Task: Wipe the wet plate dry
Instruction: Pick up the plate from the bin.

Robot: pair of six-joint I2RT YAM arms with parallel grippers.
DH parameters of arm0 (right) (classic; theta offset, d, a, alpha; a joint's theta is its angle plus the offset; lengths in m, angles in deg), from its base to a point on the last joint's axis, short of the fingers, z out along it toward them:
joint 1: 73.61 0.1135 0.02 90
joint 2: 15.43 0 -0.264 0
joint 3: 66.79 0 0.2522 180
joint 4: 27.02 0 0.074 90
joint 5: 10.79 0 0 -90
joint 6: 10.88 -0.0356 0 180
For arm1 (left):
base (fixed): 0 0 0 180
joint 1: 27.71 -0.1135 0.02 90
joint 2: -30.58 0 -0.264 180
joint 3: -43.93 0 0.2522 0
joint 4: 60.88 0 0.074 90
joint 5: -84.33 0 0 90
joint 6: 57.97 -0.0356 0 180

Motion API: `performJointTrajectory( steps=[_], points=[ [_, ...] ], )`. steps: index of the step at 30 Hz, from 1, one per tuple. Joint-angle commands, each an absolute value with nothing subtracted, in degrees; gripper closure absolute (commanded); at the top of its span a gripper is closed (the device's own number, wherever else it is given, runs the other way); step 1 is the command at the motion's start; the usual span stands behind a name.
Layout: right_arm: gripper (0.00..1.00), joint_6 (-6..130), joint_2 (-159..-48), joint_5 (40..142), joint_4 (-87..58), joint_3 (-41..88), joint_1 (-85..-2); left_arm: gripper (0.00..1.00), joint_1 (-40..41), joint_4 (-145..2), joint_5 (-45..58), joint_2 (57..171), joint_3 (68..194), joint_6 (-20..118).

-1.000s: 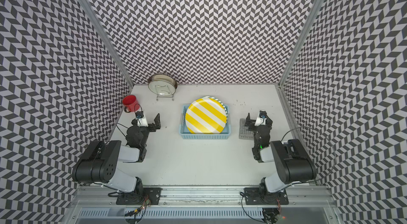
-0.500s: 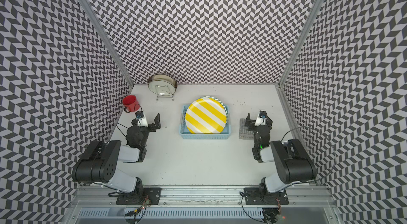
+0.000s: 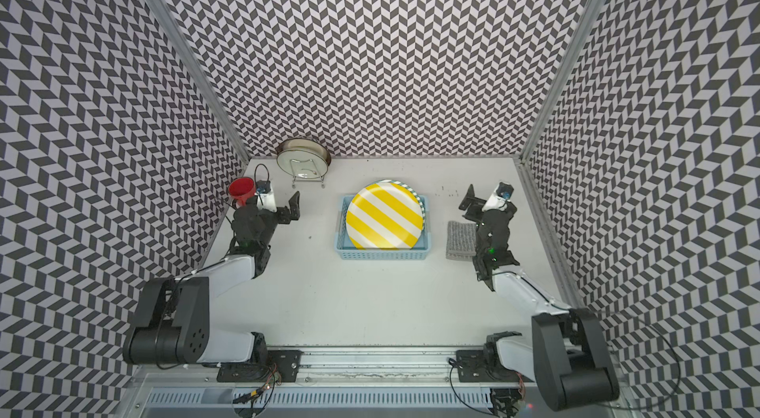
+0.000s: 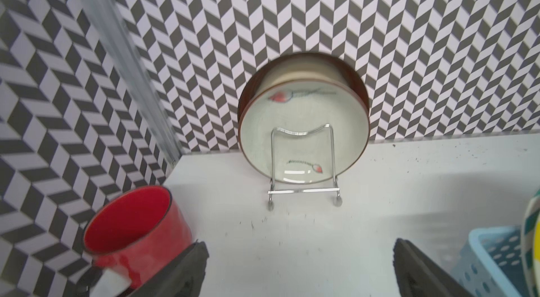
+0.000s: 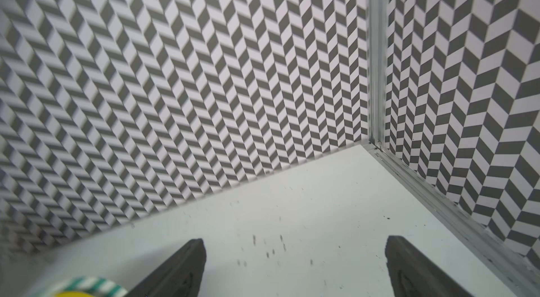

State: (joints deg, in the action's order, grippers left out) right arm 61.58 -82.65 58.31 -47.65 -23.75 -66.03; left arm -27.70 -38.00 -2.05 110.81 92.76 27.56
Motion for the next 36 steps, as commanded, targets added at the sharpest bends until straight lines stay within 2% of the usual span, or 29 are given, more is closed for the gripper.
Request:
performJointTrajectory(
  steps=[1,3,8,12,14,18,22,31,36],
  points=[
    [0.00,40.91,-81.15,57.12,-31.03,-23.67,-67.22,0.00,-27.36,-60.51,7.01,109.48,98.17,23.62],
    [0.00,40.16,-80.82,71.71,-31.58,-22.69,-70.43,0.00,-26.31,-69.93,11.84,109.09,102.21,21.09],
    [0.00,44.53,-84.09,92.68,-29.62,-18.44,-70.74,0.00,-23.46,-82.51,12.68,108.93,107.81,18.02],
    [0.16,50.19,-91.90,103.85,-20.76,-10.24,-69.19,0.00,-20.45,-85.52,14.22,108.96,108.45,17.35],
    [0.19,53.63,-94.27,103.97,-16.52,-6.34,-66.82,0.01,-18.42,-85.68,11.93,109.09,108.88,16.59],
    [0.19,59.29,-97.32,97.11,-10.19,-1.19,-60.68,0.03,-15.18,-88.32,9.87,111.90,111.65,16.53],
    [0.19,60.34,-98.52,96.53,-9.63,-0.07,-58.17,0.05,-12.70,-90.94,10.05,115.14,112.64,16.47],
    [0.25,62.88,-101.45,95.01,-8.54,3.32,-54.45,0.23,-9.74,-88.52,9.81,117.19,111.43,17.96],
    [0.28,65.32,-105.53,91.30,-5.38,7.29,-51.96,0.25,-8.90,-87.77,8.97,118.37,110.87,18.47]
  ],
)
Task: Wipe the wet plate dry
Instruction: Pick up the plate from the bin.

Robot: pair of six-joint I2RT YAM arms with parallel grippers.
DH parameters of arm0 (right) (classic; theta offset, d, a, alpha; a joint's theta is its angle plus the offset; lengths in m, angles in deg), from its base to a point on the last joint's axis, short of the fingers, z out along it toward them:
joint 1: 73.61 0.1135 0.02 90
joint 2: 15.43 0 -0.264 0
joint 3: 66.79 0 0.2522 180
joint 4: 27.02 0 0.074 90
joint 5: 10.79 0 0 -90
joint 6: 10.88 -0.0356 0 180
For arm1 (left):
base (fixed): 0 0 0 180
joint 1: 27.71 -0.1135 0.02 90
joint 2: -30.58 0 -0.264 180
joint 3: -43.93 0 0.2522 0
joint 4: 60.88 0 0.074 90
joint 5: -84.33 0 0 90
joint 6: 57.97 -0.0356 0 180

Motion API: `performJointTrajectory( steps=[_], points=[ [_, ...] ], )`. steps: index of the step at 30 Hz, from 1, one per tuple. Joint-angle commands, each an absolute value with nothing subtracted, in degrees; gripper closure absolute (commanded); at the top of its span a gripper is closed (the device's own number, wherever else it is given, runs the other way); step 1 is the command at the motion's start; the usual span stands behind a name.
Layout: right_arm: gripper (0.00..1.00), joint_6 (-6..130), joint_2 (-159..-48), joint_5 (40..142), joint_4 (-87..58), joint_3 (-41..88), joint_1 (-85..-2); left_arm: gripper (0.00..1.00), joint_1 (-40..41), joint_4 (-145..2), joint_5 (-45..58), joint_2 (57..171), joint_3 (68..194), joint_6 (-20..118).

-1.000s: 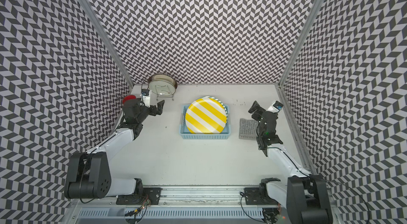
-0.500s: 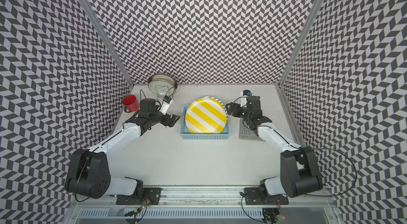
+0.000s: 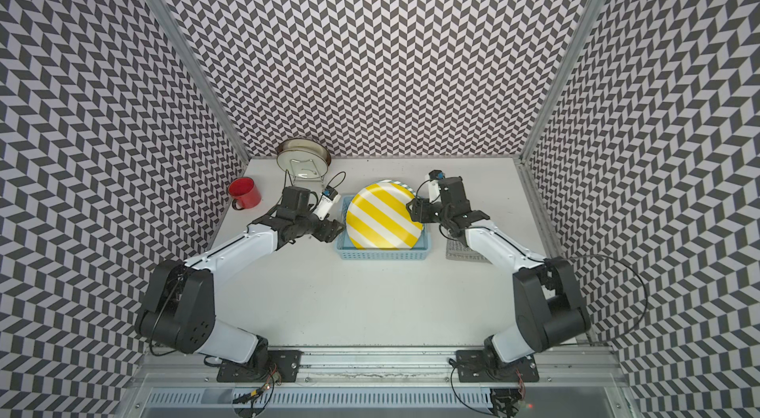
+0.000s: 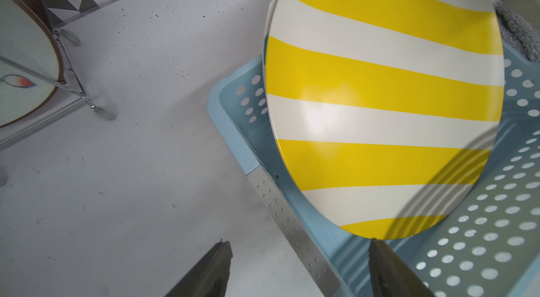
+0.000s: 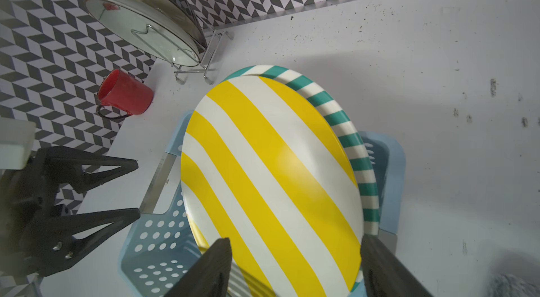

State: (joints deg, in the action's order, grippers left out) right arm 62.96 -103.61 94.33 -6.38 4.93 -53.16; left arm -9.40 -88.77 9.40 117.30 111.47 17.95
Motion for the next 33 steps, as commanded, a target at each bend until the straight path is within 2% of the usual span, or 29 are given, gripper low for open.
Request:
performJointTrajectory(
  steps=[1,16,27,33],
  points=[
    [0.28,65.72,-106.45,90.35,-4.84,8.03,-51.50,0.26,-8.82,-87.74,8.88,118.50,110.87,18.50],
    [0.30,68.93,-115.52,80.67,-0.32,14.82,-48.83,0.25,-8.81,-87.43,7.77,118.72,110.35,18.68],
    [0.29,69.54,-118.26,77.47,0.94,16.49,-48.12,0.25,-8.72,-87.52,7.93,118.82,110.36,18.71],
    [0.29,69.35,-119.29,79.19,0.65,16.07,-47.95,0.25,-8.68,-87.42,8.13,119.06,110.31,18.67]
  ],
)
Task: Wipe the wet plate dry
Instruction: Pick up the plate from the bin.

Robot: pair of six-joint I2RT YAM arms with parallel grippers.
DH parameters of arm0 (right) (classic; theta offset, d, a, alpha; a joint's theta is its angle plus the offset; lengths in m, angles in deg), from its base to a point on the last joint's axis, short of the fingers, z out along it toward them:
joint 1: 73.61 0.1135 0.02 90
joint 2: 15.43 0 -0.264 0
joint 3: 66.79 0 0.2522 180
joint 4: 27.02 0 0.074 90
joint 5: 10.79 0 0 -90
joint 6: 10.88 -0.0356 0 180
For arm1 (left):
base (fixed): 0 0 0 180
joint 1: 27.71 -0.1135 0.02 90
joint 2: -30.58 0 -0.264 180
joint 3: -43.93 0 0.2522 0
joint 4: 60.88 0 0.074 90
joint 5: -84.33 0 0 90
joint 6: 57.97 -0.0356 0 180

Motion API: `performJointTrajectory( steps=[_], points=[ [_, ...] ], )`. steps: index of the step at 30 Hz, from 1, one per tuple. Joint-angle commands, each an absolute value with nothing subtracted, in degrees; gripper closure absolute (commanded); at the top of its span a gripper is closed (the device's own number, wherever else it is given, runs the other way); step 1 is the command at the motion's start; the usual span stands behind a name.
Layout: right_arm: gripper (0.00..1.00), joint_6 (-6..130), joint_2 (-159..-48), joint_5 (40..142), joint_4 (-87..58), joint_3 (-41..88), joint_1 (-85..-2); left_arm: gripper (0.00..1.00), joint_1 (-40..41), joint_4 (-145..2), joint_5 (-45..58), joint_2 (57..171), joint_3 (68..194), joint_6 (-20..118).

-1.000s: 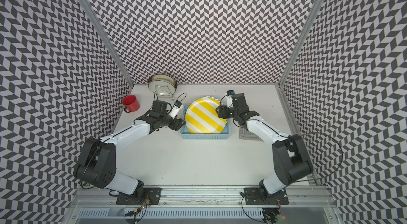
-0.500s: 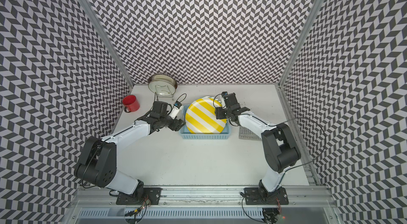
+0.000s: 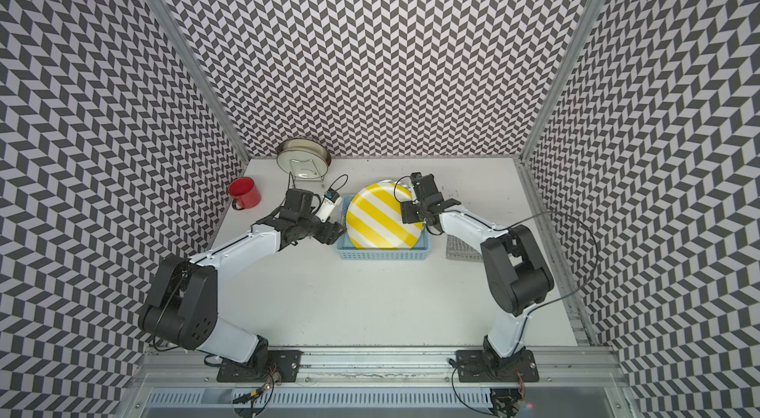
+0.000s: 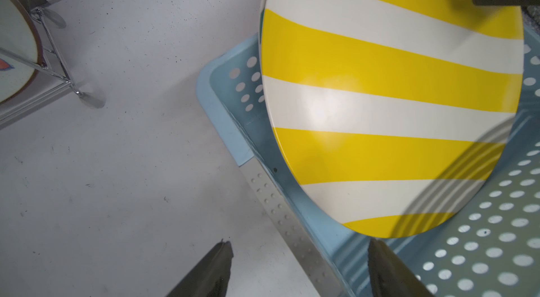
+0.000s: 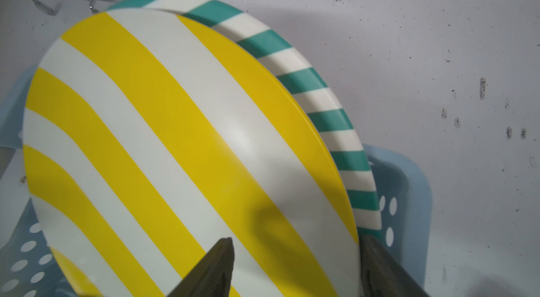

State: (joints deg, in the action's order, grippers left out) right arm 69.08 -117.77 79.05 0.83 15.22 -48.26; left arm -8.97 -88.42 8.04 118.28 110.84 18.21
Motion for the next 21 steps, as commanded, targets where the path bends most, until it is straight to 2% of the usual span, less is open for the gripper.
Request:
performJointTrajectory(
  steps=[1,17,21],
  points=[
    [0.29,69.17,-119.31,79.85,0.44,15.80,-47.95,0.25,-8.67,-87.40,8.19,119.20,110.31,18.67],
    [0.43,65.77,-115.23,101.39,-7.96,8.23,-51.66,0.26,-7.94,-87.06,8.40,120.59,110.14,18.63],
    [0.53,64.19,-113.72,107.77,-11.59,5.73,-53.54,0.26,-7.76,-87.06,8.33,120.60,110.00,18.63]
  ],
)
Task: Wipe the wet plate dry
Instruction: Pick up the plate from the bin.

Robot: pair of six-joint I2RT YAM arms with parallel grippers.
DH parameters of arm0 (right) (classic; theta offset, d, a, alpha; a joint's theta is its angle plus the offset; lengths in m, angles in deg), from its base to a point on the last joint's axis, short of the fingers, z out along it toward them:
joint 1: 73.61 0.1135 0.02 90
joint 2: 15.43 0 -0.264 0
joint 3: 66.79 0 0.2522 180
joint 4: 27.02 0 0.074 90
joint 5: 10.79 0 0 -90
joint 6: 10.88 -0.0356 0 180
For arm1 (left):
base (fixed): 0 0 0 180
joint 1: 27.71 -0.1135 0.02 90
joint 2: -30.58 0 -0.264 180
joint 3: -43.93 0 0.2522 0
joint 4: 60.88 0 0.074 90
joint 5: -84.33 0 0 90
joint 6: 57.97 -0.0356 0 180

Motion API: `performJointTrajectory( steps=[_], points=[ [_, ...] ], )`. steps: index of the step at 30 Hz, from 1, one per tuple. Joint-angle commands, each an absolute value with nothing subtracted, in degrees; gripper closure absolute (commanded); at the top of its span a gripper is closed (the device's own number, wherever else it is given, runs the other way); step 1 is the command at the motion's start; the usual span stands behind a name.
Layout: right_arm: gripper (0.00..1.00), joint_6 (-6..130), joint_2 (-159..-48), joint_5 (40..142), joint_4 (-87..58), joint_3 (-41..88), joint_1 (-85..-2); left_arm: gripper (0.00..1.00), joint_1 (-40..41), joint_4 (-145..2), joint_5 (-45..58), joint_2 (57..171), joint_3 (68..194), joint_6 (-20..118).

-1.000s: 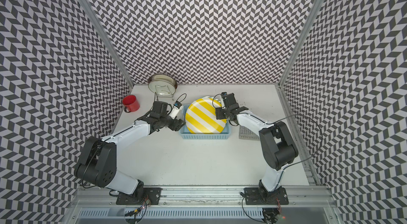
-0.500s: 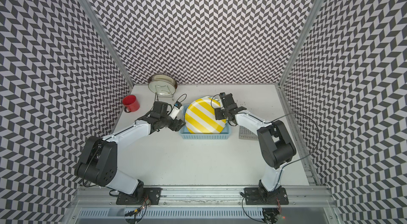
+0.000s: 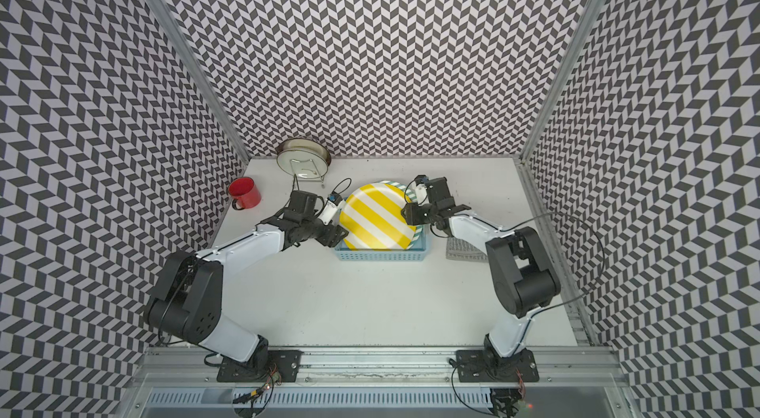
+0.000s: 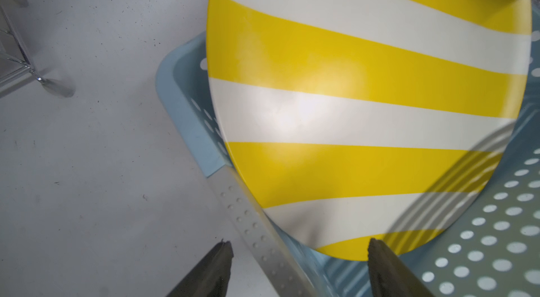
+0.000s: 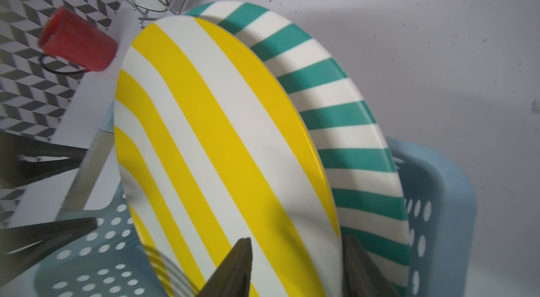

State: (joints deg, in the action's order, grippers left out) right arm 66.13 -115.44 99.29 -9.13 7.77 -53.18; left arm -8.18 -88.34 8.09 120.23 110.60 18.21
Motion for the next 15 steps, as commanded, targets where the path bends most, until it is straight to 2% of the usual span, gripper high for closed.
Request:
performJointTrajectory(
  steps=[1,11,15],
  points=[
    [0.54,64.02,-113.29,109.00,-12.34,5.33,-53.95,0.26,-7.76,-87.08,8.31,120.66,110.07,18.67],
    [0.62,63.38,-111.21,119.58,-17.30,3.16,-54.89,0.26,-7.50,-86.86,8.22,120.67,109.90,18.72],
    [0.65,62.31,-112.25,120.42,-19.00,3.02,-54.89,0.26,-7.48,-86.78,8.22,120.72,109.97,18.72]
  ],
)
